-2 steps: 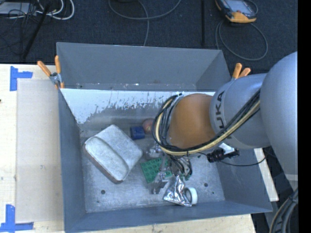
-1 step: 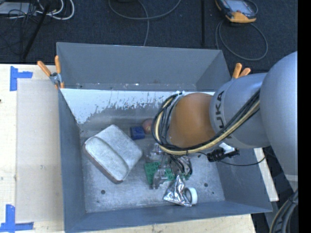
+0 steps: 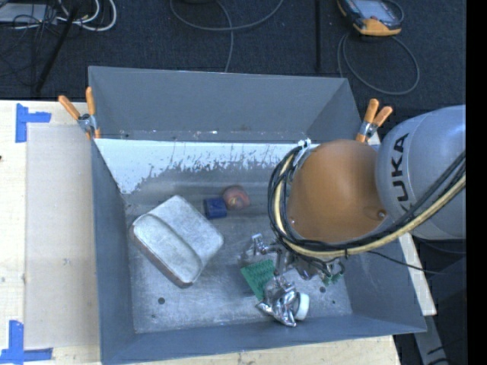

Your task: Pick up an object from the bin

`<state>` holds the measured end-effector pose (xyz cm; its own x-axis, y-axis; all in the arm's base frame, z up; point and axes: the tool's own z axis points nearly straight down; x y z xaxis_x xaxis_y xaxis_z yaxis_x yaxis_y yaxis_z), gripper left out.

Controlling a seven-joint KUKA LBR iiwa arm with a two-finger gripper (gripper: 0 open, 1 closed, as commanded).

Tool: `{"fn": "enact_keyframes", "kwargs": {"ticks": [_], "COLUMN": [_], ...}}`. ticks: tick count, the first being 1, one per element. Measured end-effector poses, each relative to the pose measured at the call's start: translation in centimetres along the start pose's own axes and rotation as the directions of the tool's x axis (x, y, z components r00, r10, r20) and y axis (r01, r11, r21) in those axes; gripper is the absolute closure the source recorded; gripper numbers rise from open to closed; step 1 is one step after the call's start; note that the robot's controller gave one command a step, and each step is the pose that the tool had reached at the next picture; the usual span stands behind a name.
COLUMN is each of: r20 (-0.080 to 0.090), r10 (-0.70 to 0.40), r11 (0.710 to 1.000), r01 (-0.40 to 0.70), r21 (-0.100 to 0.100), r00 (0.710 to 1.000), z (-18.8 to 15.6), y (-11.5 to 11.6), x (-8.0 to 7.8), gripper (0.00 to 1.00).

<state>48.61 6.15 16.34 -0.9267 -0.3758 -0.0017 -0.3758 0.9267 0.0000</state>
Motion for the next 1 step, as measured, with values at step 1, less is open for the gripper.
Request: {"fn": "enact_keyframes", "kwargs": {"ticks": [1], "r20": [0.007], "r10": [-0.020], "r11": [1.000], "r01": [0.020], "r21": [0.002], "r00": [1.000], "z": [-11.53], "y": [0.95], "x": [-1.32], "gripper": [1.00]}}
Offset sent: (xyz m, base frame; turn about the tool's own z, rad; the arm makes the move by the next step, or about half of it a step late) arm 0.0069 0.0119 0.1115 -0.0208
